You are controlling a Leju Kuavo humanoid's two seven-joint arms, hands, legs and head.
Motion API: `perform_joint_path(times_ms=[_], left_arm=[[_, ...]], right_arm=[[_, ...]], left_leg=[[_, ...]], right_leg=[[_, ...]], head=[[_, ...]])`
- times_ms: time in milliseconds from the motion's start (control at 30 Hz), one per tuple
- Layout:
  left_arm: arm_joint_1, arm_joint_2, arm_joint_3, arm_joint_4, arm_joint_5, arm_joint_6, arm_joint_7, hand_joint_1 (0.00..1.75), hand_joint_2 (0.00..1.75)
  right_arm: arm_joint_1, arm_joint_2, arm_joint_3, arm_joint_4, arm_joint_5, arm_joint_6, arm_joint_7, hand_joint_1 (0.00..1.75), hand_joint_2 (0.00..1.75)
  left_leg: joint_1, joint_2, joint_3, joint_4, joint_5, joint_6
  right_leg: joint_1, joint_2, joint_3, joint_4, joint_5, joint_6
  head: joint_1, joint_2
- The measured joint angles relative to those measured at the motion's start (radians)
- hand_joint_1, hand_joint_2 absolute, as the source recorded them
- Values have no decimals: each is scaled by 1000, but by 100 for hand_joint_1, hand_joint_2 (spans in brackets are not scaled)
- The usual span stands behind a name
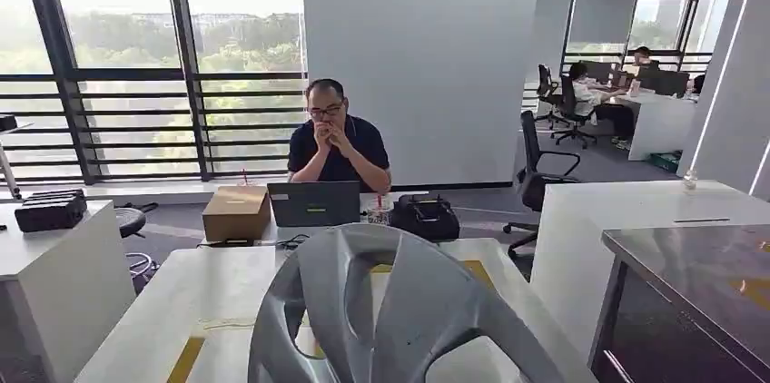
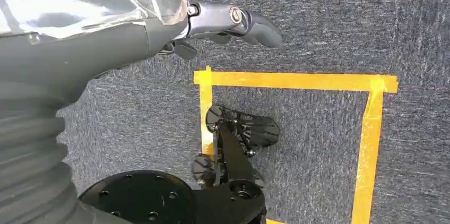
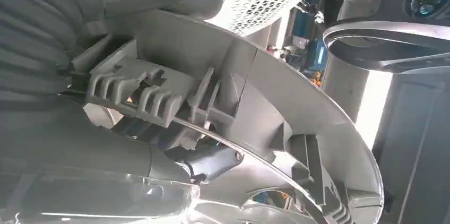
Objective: Take the parts from the cabinet and place them on the table.
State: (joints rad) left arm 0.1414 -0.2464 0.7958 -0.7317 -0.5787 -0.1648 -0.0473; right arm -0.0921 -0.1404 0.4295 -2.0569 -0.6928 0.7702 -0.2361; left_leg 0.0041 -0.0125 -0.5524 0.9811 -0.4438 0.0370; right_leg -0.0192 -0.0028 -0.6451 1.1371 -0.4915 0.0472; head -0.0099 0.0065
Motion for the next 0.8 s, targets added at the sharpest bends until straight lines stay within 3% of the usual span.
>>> perform_joint_path(times_ms=[33,67,100,167,233,267,367,400,433,467,533,567,600,700,733,767,800], left_arm=[[0,0,0,0,0,0,0,0,175],[0,0,1,0,-1,0,0,0,175],[0,-1,1,0,-2,0,0,0,175],[0,-1,4,0,-3,0,0,0,175],[0,1,6,-1,-5,0,0,0,175],[0,0,6,0,-5,0,0,0,175],[1,0,7,0,-5,0,0,0,175],[2,0,7,0,-5,0,0,0,175],[2,0,7,0,-5,0,0,0,175],[2,0,7,0,-5,0,0,0,175],[1,0,8,0,-5,0,0,0,175],[1,2,8,0,-5,-1,0,0,175],[-1,2,8,0,-8,-2,0,0,175],[2,2,8,0,-8,-2,-2,0,175],[2,2,8,0,-8,-2,-3,0,175],[1,2,9,0,-8,-3,-4,0,175],[0,2,9,0,-8,-3,-4,0,175]], right_arm=[[0,-1,0,0,0,0,0,175,175],[-1,-1,0,0,-1,-1,0,175,175],[-1,-1,1,-1,-2,-1,0,175,175],[-1,-1,1,-1,-3,-2,0,175,175],[-1,-1,1,-2,-4,-2,0,175,175],[-1,0,1,-2,-5,-2,0,175,175],[-1,0,2,-2,-5,-2,0,175,175],[-1,1,2,-2,-5,-2,0,175,175],[0,0,2,-2,-5,-2,0,175,175],[0,1,2,-2,-5,-2,0,175,175],[0,1,2,-2,-5,-2,0,175,175],[-1,1,2,-2,-6,-2,0,175,175],[-1,0,2,-2,-6,-2,0,175,175],[-1,0,3,-2,-6,-2,0,175,175],[0,0,2,-5,-6,-2,0,175,175],[-1,0,2,-5,-6,-2,0,175,175],[-3,-1,2,-5,-6,-2,0,175,175]], left_leg=[[0,-2,1,3,-3,-5],[-7,-3,-2,9,-8,-12],[-9,-5,-3,12,-12,-16],[-6,-5,-3,10,-11,-22],[-1,-3,-10,19,-21,-33],[-1,0,-22,53,-44,-38],[7,5,-144,300,-152,-51],[7,6,-172,348,-159,-52],[7,7,-175,344,-142,-51],[7,7,-154,290,-103,-49],[6,7,-62,97,-5,-38],[2,11,-30,29,5,-28],[-3,12,-25,19,-6,-26],[-9,10,-30,19,-7,-14],[3,10,-9,0,2,-5],[2,10,-3,-5,3,-2],[2,10,-1,-5,2,2]], right_leg=[[-3,0,49,-96,32,5],[0,0,70,-144,39,-4],[0,1,76,-145,45,-19],[7,2,73,-143,44,-32],[-5,1,78,-148,48,-43],[-5,1,80,-148,44,-50],[-2,1,81,-147,42,-54],[-1,1,81,-147,41,-55],[-1,1,83,-147,40,-55],[0,2,86,-147,39,-56],[2,2,96,-147,34,-56],[2,2,98,-148,31,-53],[12,2,94,-146,28,-48],[7,1,96,-153,28,-33],[10,1,92,-148,23,-28],[9,1,84,-126,15,-27],[7,2,55,-68,-13,-31]], head=[[0,0],[1,0],[0,0],[-2,0],[-1,0],[-5,0],[-6,0],[-7,0],[-7,0],[-7,0],[-7,0],[-7,0],[-6,0],[-6,0],[-7,1],[-4,0],[-3,0]])
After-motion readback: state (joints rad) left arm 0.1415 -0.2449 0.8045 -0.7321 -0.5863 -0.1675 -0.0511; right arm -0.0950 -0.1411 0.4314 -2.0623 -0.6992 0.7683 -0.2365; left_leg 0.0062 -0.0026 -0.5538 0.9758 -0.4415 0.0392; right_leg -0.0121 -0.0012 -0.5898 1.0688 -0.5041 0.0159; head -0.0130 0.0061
